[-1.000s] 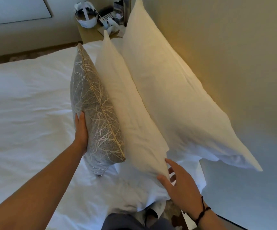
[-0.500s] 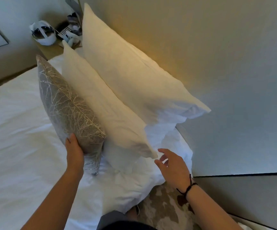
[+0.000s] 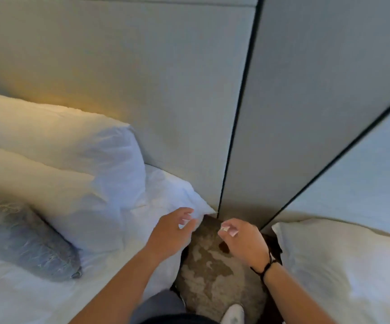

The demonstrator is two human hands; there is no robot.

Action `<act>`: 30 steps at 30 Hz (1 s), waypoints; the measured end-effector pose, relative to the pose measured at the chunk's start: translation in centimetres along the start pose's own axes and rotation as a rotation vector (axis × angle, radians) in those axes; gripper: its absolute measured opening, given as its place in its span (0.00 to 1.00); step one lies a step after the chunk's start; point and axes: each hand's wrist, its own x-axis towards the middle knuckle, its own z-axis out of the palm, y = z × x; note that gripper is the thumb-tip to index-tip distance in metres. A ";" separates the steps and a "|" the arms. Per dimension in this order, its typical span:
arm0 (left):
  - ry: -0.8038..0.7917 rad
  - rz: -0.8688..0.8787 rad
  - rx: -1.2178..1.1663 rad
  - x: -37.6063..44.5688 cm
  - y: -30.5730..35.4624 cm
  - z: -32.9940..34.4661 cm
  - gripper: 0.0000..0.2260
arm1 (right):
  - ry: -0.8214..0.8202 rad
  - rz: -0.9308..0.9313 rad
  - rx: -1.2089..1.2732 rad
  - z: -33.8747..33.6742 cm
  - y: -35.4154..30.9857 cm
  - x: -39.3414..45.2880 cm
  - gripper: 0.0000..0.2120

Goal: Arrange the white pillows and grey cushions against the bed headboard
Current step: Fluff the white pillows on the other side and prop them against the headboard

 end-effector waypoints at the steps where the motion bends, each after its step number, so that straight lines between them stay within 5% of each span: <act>1: -0.062 0.051 0.050 0.0 1.9 1.8 0.14 | 0.039 0.035 0.018 -1.5 1.9 -1.4 0.11; 9: -0.488 0.482 0.381 -0.5 13.5 16.0 0.18 | 0.438 0.450 0.292 -8.1 16.3 -16.7 0.15; 19: -1.109 0.887 0.486 -15.0 20.2 37.3 0.14 | 0.931 1.220 0.528 1.6 20.1 -45.8 0.17; 30: -1.284 1.127 0.617 -34.6 19.1 46.0 0.08 | 1.284 1.428 0.827 10.1 25.1 -61.6 0.24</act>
